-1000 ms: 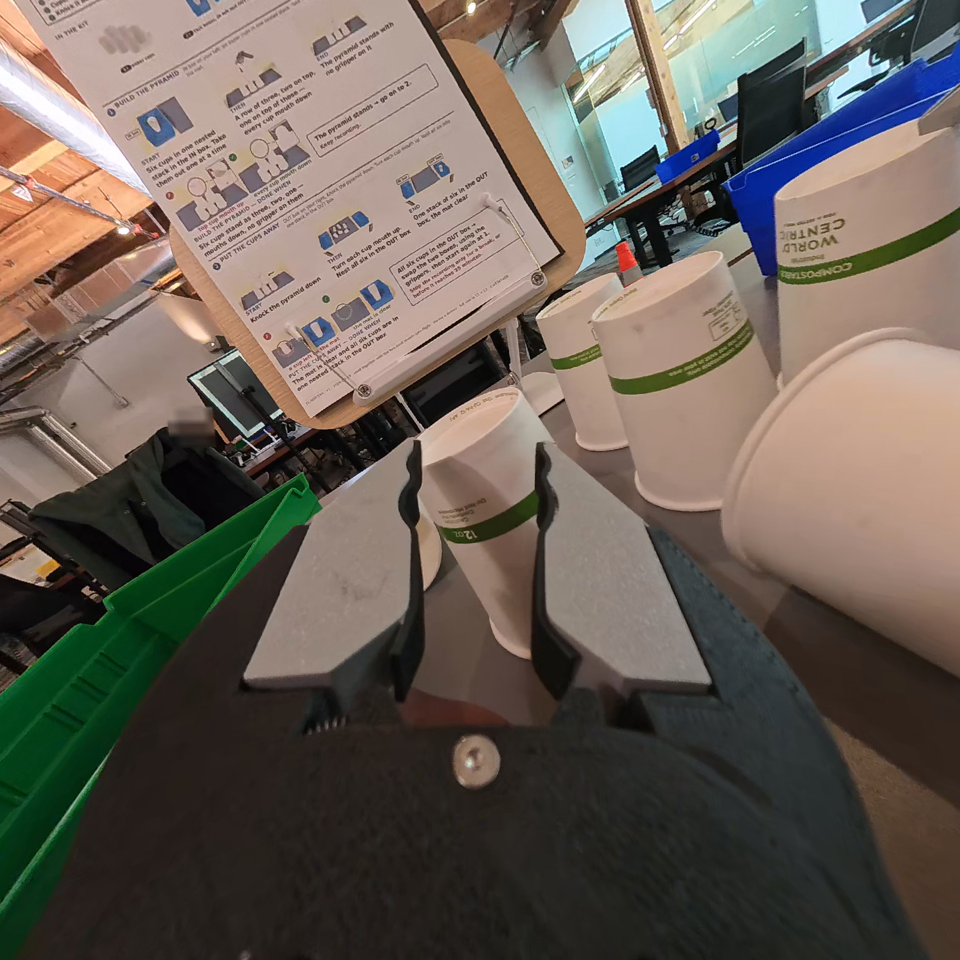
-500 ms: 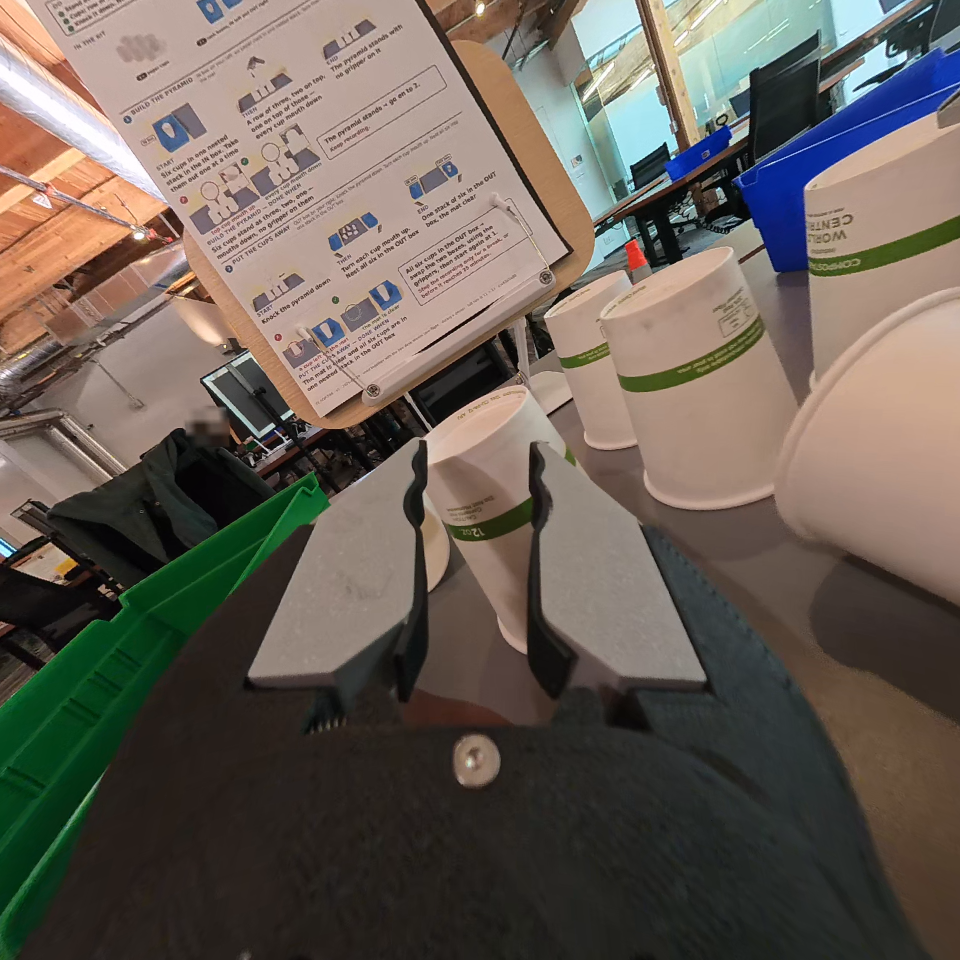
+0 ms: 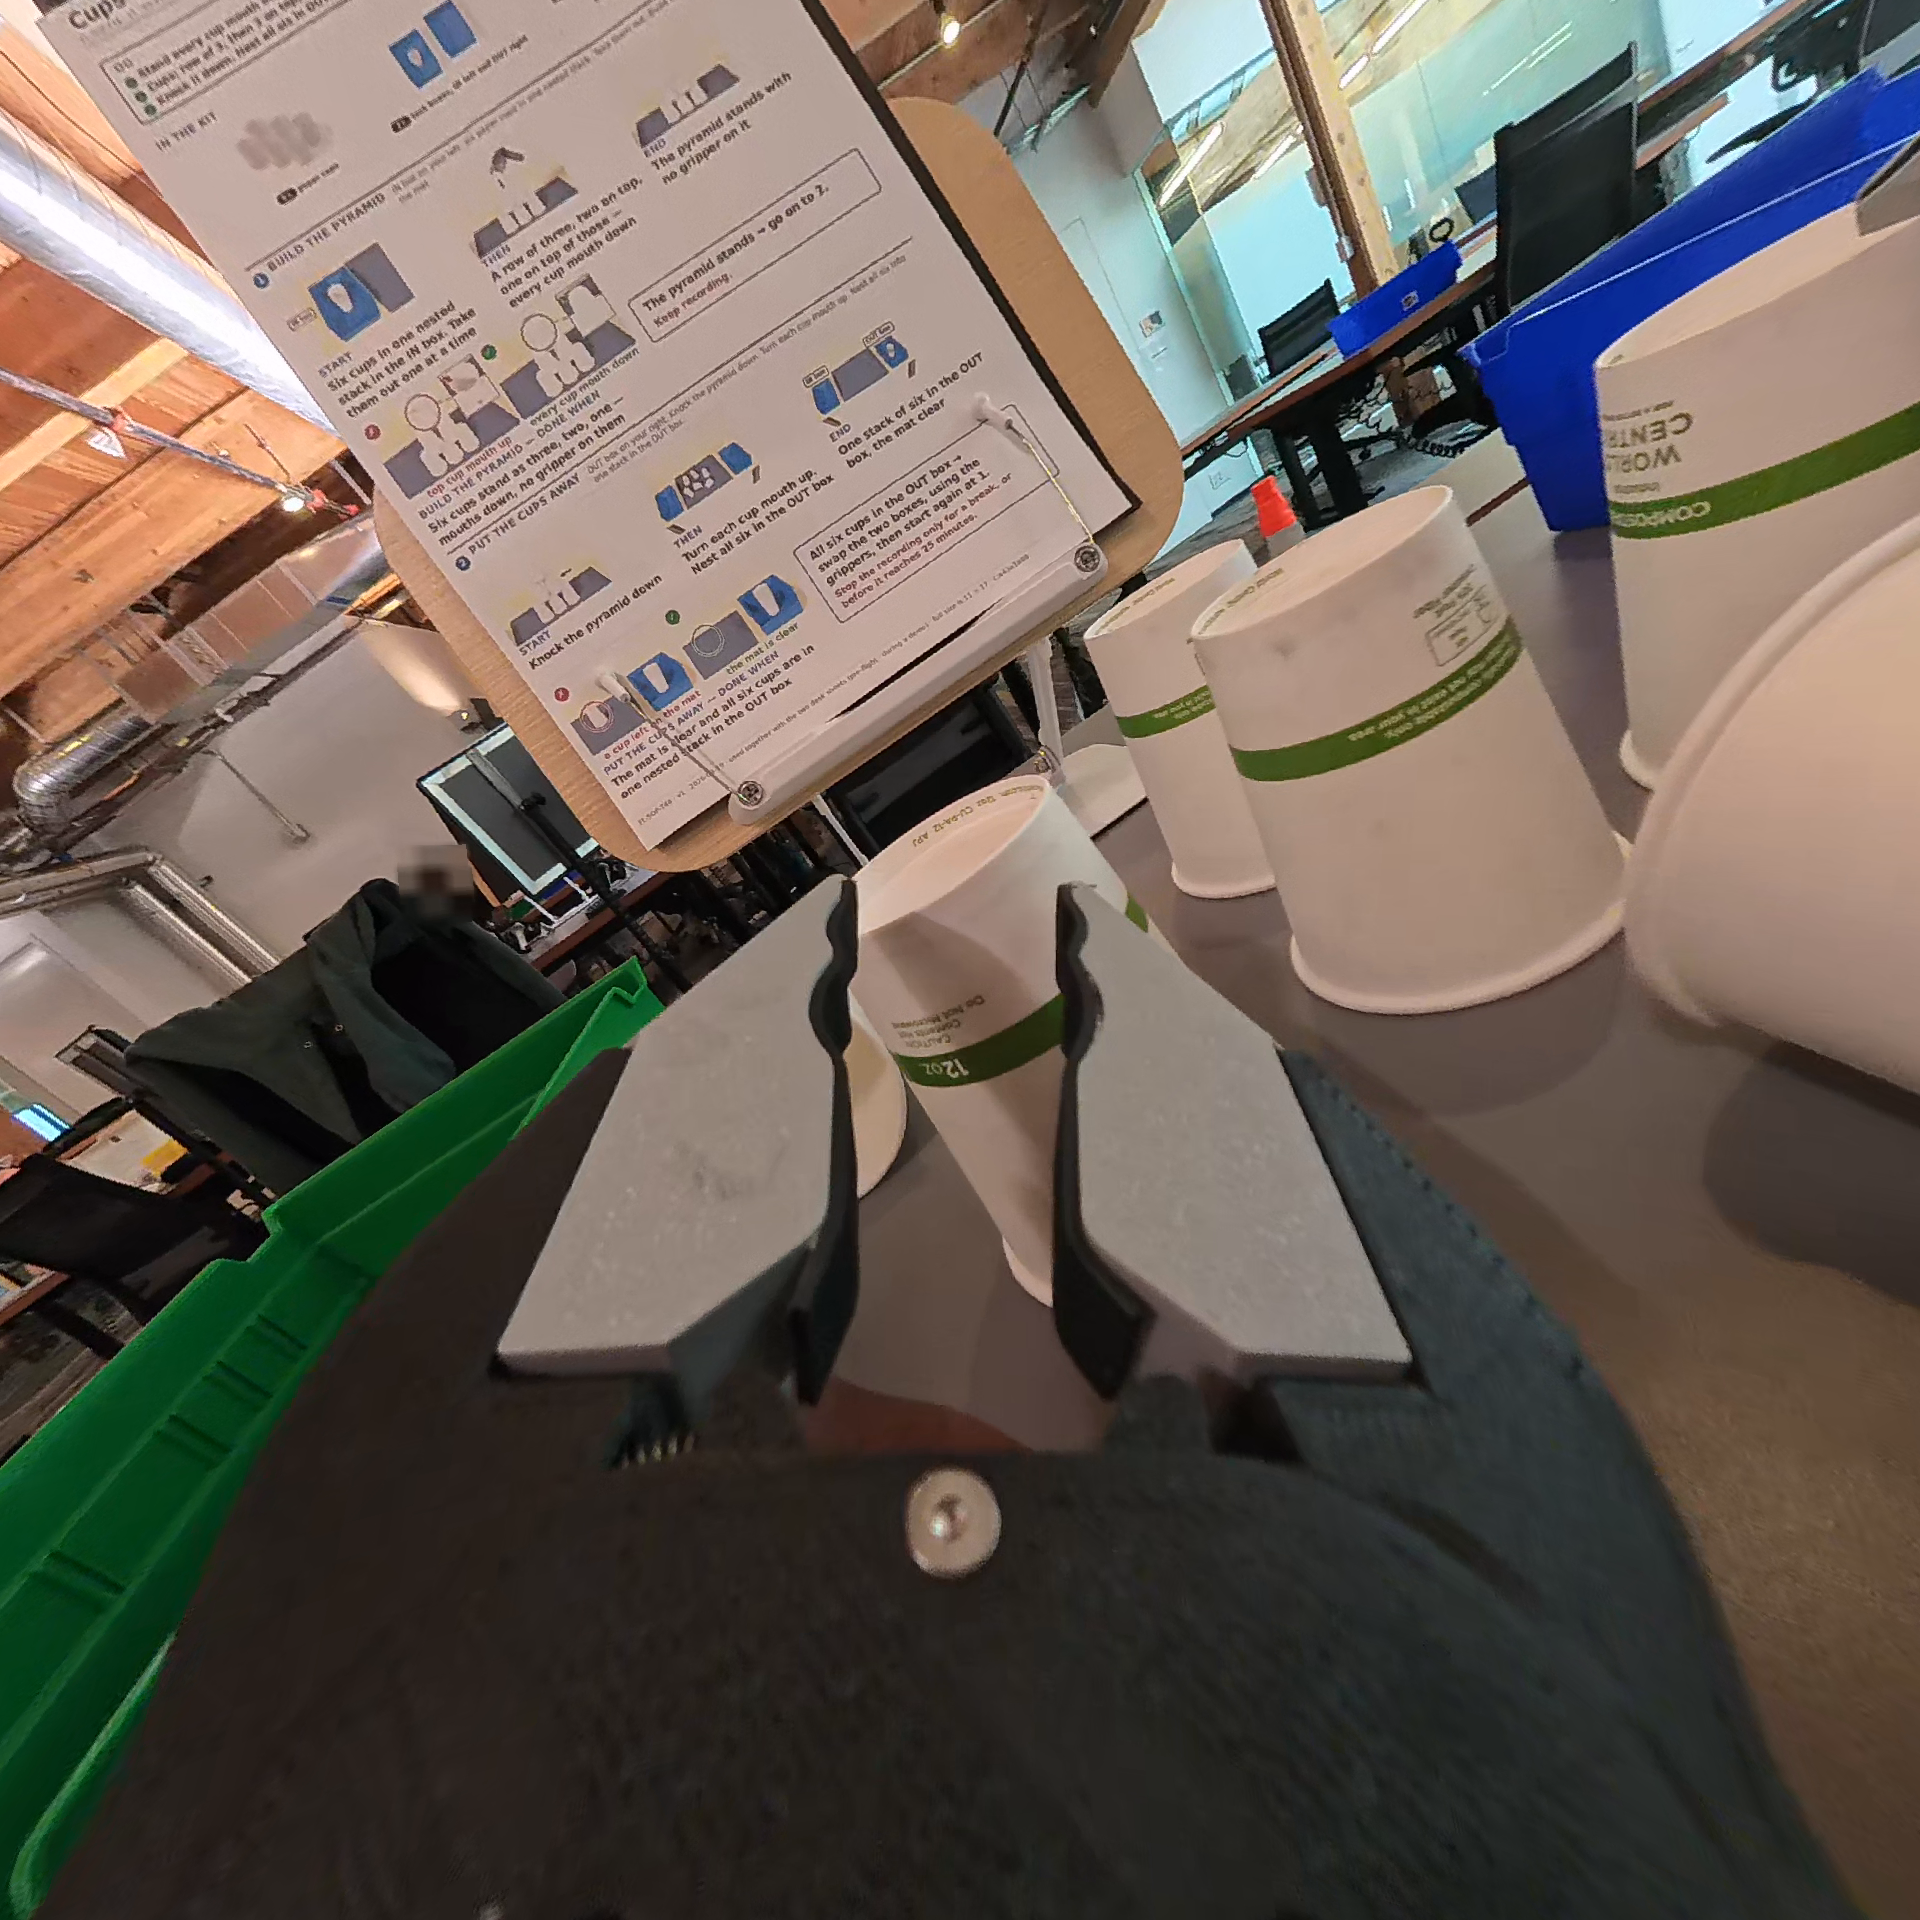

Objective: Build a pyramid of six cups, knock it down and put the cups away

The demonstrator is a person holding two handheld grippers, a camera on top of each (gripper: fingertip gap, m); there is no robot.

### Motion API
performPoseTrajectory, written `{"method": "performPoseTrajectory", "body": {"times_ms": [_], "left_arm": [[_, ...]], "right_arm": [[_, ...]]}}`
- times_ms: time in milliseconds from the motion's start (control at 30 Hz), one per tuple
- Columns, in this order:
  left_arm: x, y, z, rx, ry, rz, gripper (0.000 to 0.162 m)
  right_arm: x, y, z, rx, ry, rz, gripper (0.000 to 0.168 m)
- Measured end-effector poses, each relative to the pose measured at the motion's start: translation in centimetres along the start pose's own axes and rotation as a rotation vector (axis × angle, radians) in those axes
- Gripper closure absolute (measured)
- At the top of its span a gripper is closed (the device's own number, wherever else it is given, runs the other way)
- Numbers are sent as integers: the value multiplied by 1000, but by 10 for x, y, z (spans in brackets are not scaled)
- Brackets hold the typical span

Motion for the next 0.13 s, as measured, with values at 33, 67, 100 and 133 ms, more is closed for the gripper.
{"method": "performPoseTrajectory", "body": {"times_ms": [33, 67, 100, 133], "left_arm": [[0, 0, 0, -1, 0, -1, 126], [0, 0, 0, -3, -1, -2, 126], [0, 0, 0, -4, -1, -1, 127], [0, 1, 0, -5, -1, -2, 127]], "right_arm": [[0, 0, 0, 1, 0, 0, 168], [0, 0, 0, 1, 0, 0, 168], [0, 0, 0, 1, 0, 0, 168], [0, 0, 0, 0, 0, 0, 168]]}}
Point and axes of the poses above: each gripper's, where its closed fingertips meet, x back along the fingers, z out of its top, y = z × x across the jaws, the point moved 7 cm from there along x, back along the fingers, and after that the axes turned 15 degrees about -x, right-handed, at the moved point
